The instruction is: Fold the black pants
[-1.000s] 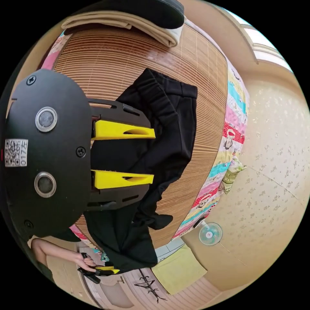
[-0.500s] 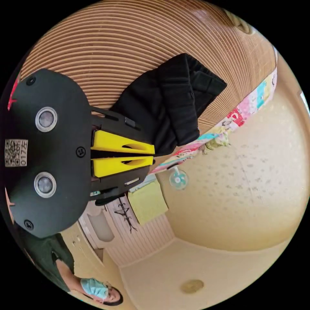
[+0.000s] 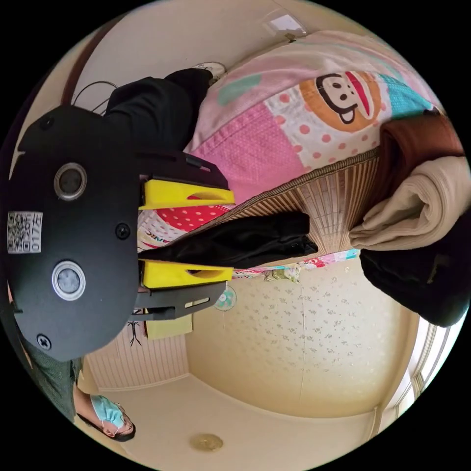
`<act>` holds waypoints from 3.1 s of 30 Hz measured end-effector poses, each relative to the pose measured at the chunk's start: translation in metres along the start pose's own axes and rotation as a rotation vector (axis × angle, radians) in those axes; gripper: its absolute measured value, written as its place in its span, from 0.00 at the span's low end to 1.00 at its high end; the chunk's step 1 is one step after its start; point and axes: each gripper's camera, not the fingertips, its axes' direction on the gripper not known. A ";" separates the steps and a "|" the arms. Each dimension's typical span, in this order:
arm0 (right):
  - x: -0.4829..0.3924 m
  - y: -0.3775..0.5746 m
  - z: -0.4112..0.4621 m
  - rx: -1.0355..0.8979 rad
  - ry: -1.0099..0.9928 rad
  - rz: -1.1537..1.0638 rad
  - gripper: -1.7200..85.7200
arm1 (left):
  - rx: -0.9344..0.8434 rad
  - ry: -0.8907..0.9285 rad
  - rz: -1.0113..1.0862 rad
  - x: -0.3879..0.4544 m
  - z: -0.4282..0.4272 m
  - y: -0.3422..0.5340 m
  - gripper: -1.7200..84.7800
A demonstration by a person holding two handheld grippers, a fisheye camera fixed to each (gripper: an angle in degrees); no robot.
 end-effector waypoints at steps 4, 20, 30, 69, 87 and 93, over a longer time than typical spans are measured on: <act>0.013 -0.052 0.033 -0.060 0.100 0.062 0.15 | -0.014 -0.118 -0.017 0.027 0.026 -0.028 0.18; 0.175 -0.007 -0.310 0.392 0.005 0.236 0.07 | -0.160 -0.078 -0.053 0.030 0.068 -0.049 0.05; 0.220 0.083 -0.228 0.363 0.001 0.341 0.03 | 0.082 -0.350 0.095 0.085 0.001 -0.013 0.03; 0.002 -0.275 0.128 0.391 0.022 -0.197 0.05 | -0.122 -0.387 0.265 0.105 0.142 0.228 0.11; 0.026 -0.062 0.169 0.298 0.130 -0.239 0.10 | -0.221 -0.234 0.302 0.098 0.217 0.251 0.11; -0.096 -0.178 0.415 -0.206 0.590 -0.679 0.19 | -0.216 -0.243 0.299 0.095 0.213 0.255 0.11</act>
